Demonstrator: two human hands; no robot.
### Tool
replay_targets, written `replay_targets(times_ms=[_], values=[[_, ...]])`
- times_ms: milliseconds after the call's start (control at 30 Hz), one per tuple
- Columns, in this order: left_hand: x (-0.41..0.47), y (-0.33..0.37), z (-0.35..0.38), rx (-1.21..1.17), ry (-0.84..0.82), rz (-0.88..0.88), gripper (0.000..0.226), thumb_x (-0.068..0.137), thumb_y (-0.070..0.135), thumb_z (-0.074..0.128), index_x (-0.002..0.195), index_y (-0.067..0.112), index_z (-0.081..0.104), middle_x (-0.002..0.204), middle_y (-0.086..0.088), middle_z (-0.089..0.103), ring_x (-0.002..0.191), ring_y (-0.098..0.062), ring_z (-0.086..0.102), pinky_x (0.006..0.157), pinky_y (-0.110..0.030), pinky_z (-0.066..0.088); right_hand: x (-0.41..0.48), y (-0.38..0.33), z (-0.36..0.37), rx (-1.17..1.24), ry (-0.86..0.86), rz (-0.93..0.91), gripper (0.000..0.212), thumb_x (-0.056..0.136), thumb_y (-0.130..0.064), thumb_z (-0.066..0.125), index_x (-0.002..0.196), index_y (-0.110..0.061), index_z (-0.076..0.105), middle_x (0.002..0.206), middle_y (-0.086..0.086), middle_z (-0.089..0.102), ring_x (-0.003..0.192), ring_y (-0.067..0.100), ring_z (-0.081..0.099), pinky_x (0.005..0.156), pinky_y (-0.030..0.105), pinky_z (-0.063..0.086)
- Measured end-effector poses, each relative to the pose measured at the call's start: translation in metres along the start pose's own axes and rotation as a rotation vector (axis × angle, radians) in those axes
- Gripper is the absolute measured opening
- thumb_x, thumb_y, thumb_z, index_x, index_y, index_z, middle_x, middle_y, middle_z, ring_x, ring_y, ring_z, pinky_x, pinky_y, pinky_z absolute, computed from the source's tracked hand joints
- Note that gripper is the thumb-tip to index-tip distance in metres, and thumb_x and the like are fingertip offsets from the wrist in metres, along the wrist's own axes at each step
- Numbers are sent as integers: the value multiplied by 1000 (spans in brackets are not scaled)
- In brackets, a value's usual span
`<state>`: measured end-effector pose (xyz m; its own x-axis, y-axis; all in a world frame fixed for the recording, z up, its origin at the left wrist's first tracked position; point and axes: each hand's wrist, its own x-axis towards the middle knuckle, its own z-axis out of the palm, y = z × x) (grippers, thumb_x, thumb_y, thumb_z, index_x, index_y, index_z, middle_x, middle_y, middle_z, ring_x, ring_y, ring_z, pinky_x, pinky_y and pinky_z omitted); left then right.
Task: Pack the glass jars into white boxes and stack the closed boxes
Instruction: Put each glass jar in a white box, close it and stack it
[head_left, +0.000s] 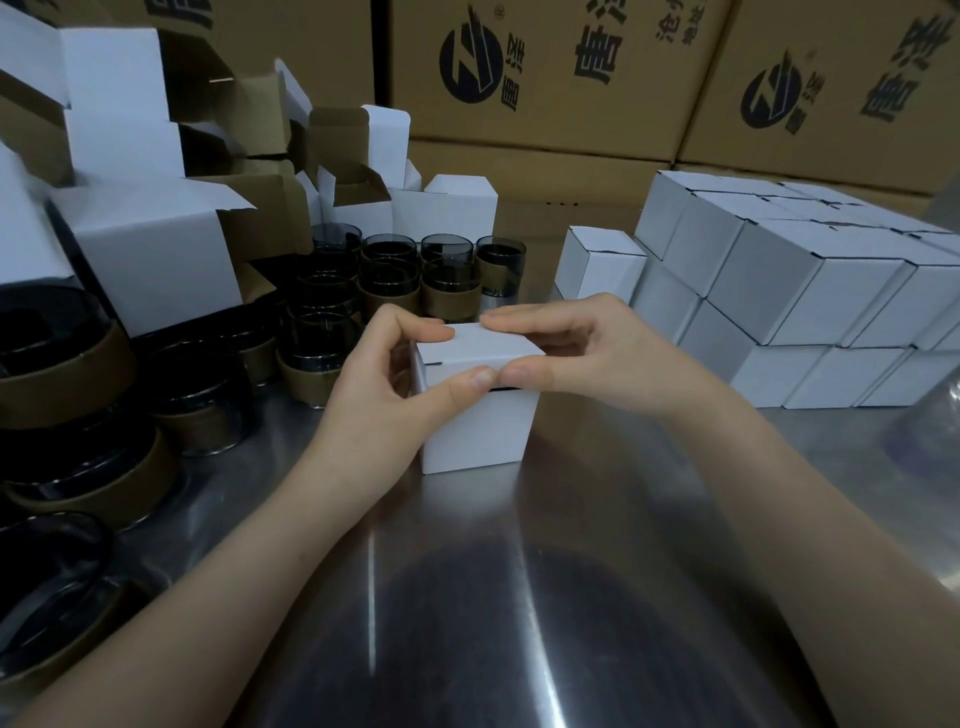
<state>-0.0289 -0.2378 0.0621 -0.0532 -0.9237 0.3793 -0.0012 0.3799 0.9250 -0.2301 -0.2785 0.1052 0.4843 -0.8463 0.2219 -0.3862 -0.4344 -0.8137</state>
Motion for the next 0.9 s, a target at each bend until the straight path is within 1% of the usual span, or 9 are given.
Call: replay_targets(times_ms=[100, 267, 467, 533, 600, 667, 733, 800, 900], values=[[0, 0, 0, -16, -6, -2, 38, 67, 33, 75, 97, 20, 53, 107, 7, 63, 99, -7, 64, 69, -19, 54, 0, 2, -1, 9, -16, -10, 41, 71, -31, 84, 108, -40, 69, 111, -29, 68, 109, 0, 64, 89, 13, 49], [-1, 0, 0, -31, -11, -21, 39, 68, 33, 75, 98, 22, 53, 109, 3, 62, 99, -8, 63, 67, -20, 54, 1, -1, 0, -26, -29, -11, 49, 61, -47, 84, 106, -44, 68, 113, -30, 67, 109, 0, 65, 89, 16, 51], [-2, 0, -2, -72, -26, -43, 44, 69, 44, 75, 100, 20, 56, 110, 6, 63, 99, -8, 63, 70, -19, 51, 1, -2, -2, -56, -71, 30, 55, 61, -51, 80, 113, -41, 66, 125, -15, 65, 114, 7, 63, 98, 34, 53], [-2, 0, -2, -113, -23, -74, 38, 69, 51, 68, 94, 24, 58, 103, 13, 65, 98, -7, 62, 73, -23, 51, 0, -4, -4, -63, -89, 43, 58, 64, -50, 85, 117, -37, 65, 127, -16, 63, 116, 6, 61, 99, 35, 52], [-1, -1, -1, -138, -16, -95, 28, 73, 46, 69, 89, 26, 58, 100, 16, 65, 97, -7, 62, 76, -26, 51, -2, -4, -4, -65, -99, 45, 60, 65, -51, 82, 120, -35, 65, 128, -19, 62, 117, 3, 60, 100, 31, 51], [0, -2, 0, -153, -11, -99, 21, 77, 38, 67, 90, 24, 58, 98, 17, 66, 96, -8, 63, 75, -26, 50, -2, -5, -4, -61, -92, 52, 53, 68, -52, 79, 117, -39, 65, 126, -22, 62, 115, -1, 59, 98, 23, 50], [0, -2, 0, -173, -12, -103, 24, 74, 38, 70, 90, 25, 58, 98, 16, 66, 96, -9, 63, 74, -26, 51, -2, -5, -3, -67, -65, 63, 38, 76, -49, 70, 112, -42, 65, 123, -22, 63, 114, -5, 58, 96, 15, 47], [0, -3, -1, -186, -17, -106, 30, 68, 43, 72, 89, 26, 59, 101, 13, 66, 99, -12, 64, 76, -28, 52, -2, -5, -3, -77, -45, 77, 31, 81, -46, 66, 111, -42, 65, 122, -20, 64, 114, -5, 58, 98, 18, 46], [0, -5, -1, -183, -19, -103, 26, 72, 33, 72, 91, 23, 58, 108, 9, 65, 101, -13, 63, 78, -29, 52, -1, -5, -2, -48, -69, 106, 34, 81, -43, 69, 114, -37, 64, 123, -20, 64, 114, -1, 60, 101, 25, 47]])
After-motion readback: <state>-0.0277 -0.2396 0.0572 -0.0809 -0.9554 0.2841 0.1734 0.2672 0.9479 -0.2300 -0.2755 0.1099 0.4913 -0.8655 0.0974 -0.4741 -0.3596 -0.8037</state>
